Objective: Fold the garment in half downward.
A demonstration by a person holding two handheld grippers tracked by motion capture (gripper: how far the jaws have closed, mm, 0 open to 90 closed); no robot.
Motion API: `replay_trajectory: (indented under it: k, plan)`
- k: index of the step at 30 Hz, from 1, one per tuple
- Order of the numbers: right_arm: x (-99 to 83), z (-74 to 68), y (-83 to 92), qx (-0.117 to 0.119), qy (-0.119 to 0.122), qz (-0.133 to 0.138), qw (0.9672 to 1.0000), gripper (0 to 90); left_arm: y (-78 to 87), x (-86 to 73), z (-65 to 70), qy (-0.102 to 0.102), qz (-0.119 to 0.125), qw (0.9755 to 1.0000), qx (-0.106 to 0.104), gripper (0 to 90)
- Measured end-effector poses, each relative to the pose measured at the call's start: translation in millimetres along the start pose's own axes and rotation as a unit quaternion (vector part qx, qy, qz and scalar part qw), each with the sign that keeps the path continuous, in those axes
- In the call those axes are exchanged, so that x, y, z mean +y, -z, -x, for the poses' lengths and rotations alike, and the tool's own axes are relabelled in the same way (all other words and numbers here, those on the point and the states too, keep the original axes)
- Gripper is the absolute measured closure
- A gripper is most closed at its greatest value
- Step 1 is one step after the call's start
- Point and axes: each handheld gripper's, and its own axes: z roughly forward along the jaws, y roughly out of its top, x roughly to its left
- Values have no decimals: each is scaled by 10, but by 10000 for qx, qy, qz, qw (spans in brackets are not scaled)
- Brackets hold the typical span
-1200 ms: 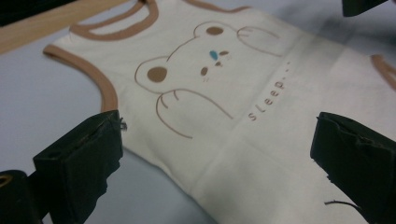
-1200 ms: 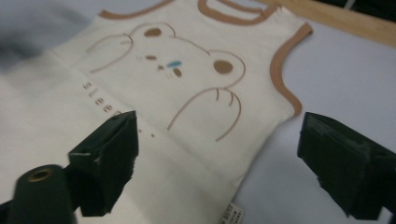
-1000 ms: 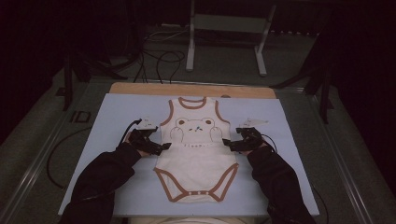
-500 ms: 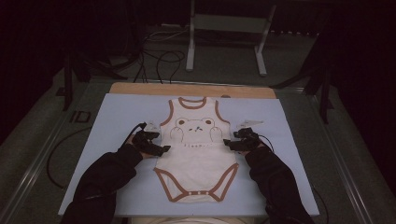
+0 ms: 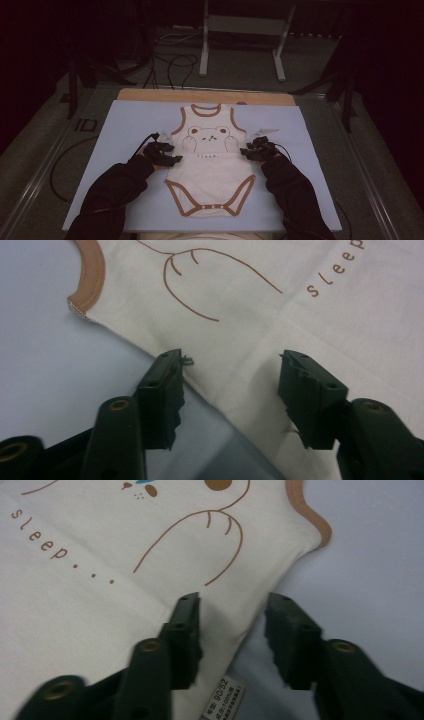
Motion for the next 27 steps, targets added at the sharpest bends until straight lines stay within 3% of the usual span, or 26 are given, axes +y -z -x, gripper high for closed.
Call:
replay_trajectory:
  k: [3, 10, 15, 21, 27]
  plan:
    - [10, -21, 8, 102, 73, -54, 9999, 724, -16, 21, 8, 30, 12, 10000, -22, 529]
    - [20, -26, 4, 239, 132, -89, 9996, 849, -43, 83, 7, 169, -65, 9998, 1, 644]
    - [46, -47, 0, 244, 245, -163, 9993, 896, -57, 108, 7, 298, -73, 9995, -89, 868]
    - [35, -27, 14, 280, 128, -106, 9995, 899, -19, 134, 25, 93, -107, 9999, -13, 894]
    - [57, -15, 70, 315, 125, -43, 9994, 900, 87, 157, 1, 52, 9, 10000, -75, 897]
